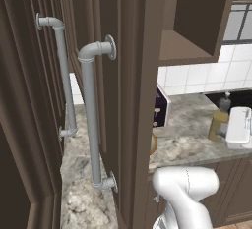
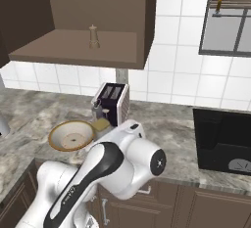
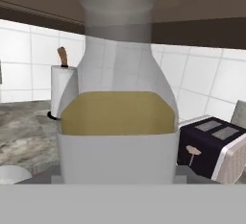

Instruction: Retrieve the bottle and the shaker from the cabinet and place them next to the mixing bowl on the counter. Then add garlic from the fridge to the mixing bowl.

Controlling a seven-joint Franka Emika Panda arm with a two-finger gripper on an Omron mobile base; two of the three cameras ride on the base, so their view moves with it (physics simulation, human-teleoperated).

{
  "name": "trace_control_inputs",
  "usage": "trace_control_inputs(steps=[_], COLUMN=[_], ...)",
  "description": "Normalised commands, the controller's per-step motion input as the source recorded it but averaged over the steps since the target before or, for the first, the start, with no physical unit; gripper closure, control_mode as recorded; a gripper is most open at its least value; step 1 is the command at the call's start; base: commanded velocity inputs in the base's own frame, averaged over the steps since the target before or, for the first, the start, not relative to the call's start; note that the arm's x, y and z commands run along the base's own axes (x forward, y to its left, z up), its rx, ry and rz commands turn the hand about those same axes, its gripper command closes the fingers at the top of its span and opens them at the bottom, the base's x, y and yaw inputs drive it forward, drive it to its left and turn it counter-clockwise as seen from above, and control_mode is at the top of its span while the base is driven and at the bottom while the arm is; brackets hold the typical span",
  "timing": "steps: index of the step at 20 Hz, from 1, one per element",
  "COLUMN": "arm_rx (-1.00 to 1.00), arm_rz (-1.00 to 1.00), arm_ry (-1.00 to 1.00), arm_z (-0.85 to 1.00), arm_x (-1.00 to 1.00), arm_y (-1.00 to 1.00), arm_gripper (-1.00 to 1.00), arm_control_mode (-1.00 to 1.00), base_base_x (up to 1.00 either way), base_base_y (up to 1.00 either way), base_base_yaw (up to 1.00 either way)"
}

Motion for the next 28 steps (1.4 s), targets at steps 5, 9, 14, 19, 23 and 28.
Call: trace_control_inputs(steps=[5, 9, 14, 19, 23, 28], arm_rx=[0.00, 0.02, 0.03, 0.01, 0.00, 0.00], arm_rz=[0.03, 0.09, 0.12, 0.14, 0.13, 0.11], arm_ry=[0.00, 0.00, 0.00, 0.00, 0.00, 0.00], arm_z=[-0.37, -0.20, -0.21, -0.33, -0.39, -0.41], arm_x=[0.42, 0.50, 0.47, 0.36, 0.30, 0.38], arm_y=[0.00, 0.00, 0.00, 0.02, 0.09, 0.11], arm_gripper=[1.00, 1.00, 1.00, 1.00, 1.00, 1.00], arm_control_mode=[-1.00, -1.00, -1.00, -1.00, -1.00, -1.00], base_base_x=[0.00, 0.00, 0.00, 0.00, 0.00, 0.00], base_base_y=[0.00, 0.00, 0.00, 0.00, 0.00, 0.00], base_base_yaw=[0.00, 0.00, 0.00, 0.00, 0.00, 0.00])
